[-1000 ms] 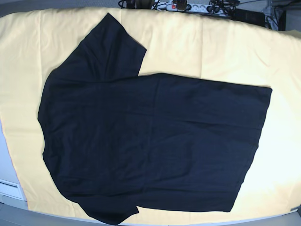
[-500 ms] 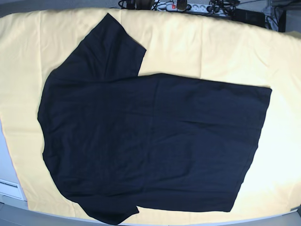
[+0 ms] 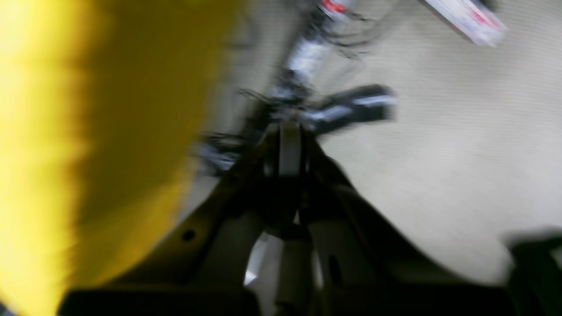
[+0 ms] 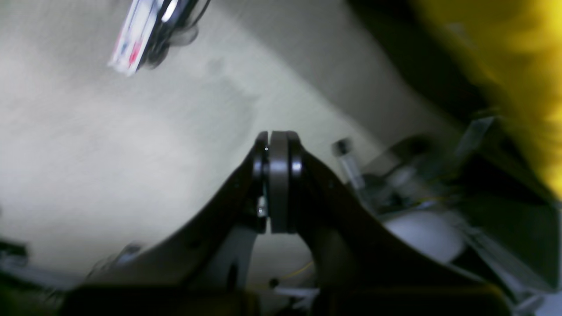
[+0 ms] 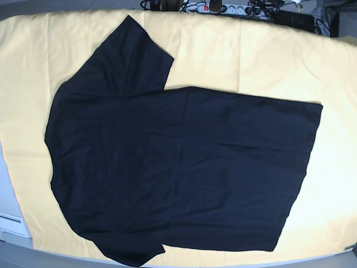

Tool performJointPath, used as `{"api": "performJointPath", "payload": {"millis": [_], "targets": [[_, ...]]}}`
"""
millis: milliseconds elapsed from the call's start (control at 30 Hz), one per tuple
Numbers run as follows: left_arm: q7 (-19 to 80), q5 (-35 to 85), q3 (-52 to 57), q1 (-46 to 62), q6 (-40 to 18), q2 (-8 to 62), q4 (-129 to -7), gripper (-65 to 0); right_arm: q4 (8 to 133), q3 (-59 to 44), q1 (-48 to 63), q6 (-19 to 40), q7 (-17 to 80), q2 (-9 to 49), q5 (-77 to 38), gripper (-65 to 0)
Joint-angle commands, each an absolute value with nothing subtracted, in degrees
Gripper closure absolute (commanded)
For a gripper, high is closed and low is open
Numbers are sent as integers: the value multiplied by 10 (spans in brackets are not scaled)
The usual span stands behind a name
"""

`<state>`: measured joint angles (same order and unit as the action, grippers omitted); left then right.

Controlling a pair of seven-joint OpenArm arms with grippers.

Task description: Fold the T-shirt properly

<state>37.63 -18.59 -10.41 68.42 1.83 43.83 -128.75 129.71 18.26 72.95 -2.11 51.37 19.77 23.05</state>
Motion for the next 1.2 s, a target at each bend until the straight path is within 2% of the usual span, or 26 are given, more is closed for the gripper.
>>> {"api": "performJointPath", "payload": {"millis": [0,133,400,633,733,867,1033,1167], "targets": [[376,-195,-91,702,22,441,-1310,0,1322,184,748,-31,515,199,248,0],[378,-213,-25,712,26,441,-1350,0,1350,183,750,-55,515,199,322,0],[345,-220,106,704,18,442,-1350,0,1350,183,747,-103,486,203,486,0],[292,-153,174,646,-20,478,-1348,0,1350,183,678,-116,486,241,500,0],[269,-154,174,610,-22,498,-1311,0,1350,183,646,-116,467,256,496,0],[221,-161,174,550,-50,545,-1225,0,1350,183,602,-116,448,269,489,0],[93,-160,174,465,-102,613,-1081,0,1350,183,564,-88,428,268,422,0],[-107,-160,173,392,-212,651,-993,0,1350,183,562,-88,411,268,403,0]]}}
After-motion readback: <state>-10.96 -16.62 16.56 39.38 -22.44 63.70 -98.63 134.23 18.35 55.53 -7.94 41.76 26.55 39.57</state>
